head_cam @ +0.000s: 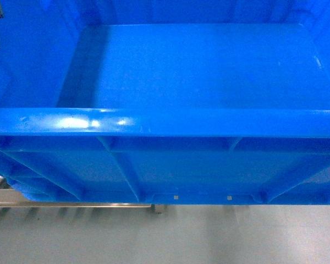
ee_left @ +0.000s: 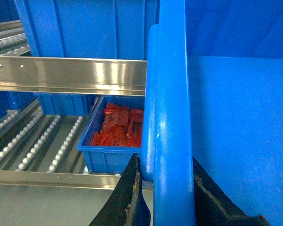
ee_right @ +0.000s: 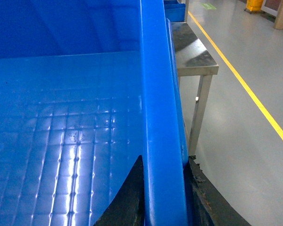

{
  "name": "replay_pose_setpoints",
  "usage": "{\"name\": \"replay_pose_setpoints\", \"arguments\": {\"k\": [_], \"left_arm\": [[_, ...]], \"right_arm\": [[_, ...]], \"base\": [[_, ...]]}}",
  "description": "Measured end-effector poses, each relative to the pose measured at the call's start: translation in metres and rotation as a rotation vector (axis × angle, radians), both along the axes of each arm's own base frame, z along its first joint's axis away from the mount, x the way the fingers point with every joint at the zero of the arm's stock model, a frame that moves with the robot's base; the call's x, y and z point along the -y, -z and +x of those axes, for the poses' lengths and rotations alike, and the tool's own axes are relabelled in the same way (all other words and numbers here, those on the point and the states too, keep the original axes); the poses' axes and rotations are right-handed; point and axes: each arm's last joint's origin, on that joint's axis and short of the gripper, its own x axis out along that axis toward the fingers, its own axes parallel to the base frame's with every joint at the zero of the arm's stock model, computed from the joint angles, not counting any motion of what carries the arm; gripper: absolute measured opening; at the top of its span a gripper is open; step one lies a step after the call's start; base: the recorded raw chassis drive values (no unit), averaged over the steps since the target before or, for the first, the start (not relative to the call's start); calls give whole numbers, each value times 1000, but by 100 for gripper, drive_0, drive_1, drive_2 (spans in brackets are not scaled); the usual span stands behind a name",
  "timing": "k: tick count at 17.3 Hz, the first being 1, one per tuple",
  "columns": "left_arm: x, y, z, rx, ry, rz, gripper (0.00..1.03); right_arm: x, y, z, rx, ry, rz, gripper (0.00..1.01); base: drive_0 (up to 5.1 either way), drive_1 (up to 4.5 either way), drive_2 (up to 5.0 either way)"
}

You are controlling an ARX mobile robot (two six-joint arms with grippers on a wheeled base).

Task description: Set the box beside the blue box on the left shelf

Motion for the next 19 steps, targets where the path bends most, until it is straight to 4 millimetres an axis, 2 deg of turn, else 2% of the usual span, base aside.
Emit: {"name": "replay_pose_setpoints", "arguments": {"k": [19], "left_arm": [[0,0,0,0,-1,0,18]], "right_arm": [[0,0,0,0,-1,0,15]], "base": [[-499,242,242]]}}
